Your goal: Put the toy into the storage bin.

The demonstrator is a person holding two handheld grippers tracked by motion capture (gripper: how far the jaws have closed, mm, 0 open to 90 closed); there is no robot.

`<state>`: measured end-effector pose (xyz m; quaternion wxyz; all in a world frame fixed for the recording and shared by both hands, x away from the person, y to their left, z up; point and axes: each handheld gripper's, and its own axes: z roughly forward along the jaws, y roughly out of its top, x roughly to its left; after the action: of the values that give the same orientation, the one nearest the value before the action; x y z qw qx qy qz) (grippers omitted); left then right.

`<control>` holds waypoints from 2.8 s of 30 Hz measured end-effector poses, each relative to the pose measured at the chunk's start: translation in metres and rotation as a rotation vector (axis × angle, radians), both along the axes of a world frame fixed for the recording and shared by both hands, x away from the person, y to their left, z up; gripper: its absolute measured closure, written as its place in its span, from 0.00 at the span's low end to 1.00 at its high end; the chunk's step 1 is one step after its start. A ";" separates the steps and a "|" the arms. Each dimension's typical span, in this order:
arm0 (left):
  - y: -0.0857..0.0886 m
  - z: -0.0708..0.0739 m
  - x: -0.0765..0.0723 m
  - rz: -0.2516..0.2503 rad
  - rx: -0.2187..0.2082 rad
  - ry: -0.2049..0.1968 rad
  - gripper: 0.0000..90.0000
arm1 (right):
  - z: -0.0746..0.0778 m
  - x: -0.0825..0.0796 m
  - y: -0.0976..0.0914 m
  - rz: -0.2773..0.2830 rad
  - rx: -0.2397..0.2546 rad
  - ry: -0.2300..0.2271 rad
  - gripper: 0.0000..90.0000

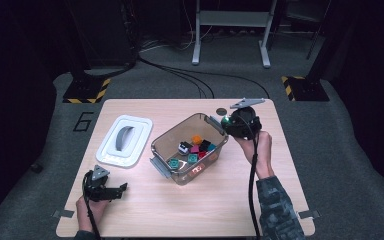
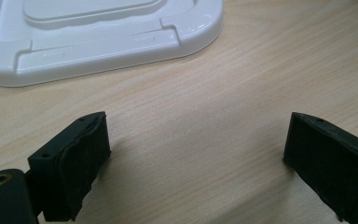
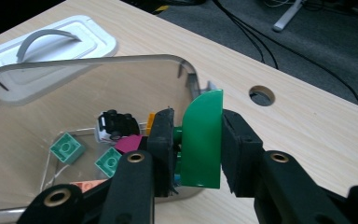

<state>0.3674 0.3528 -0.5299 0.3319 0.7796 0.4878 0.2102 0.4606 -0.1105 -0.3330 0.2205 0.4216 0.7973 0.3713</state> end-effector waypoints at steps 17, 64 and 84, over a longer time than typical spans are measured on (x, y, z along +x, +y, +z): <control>0.000 0.000 0.000 -0.001 0.000 -0.001 0.08 | -0.019 -0.003 0.047 0.169 0.040 0.063 0.75; 0.000 0.000 0.000 0.001 -0.001 -0.001 0.08 | -0.063 -0.049 0.104 0.431 0.074 0.244 0.58; 0.000 0.000 0.000 0.002 -0.001 -0.001 0.08 | -0.053 -0.057 0.009 0.225 0.128 0.078 0.14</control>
<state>0.3674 0.3527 -0.5300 0.3324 0.7787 0.4887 0.2106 0.4038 -0.1012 -0.3856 0.1190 0.3566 0.8222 0.4273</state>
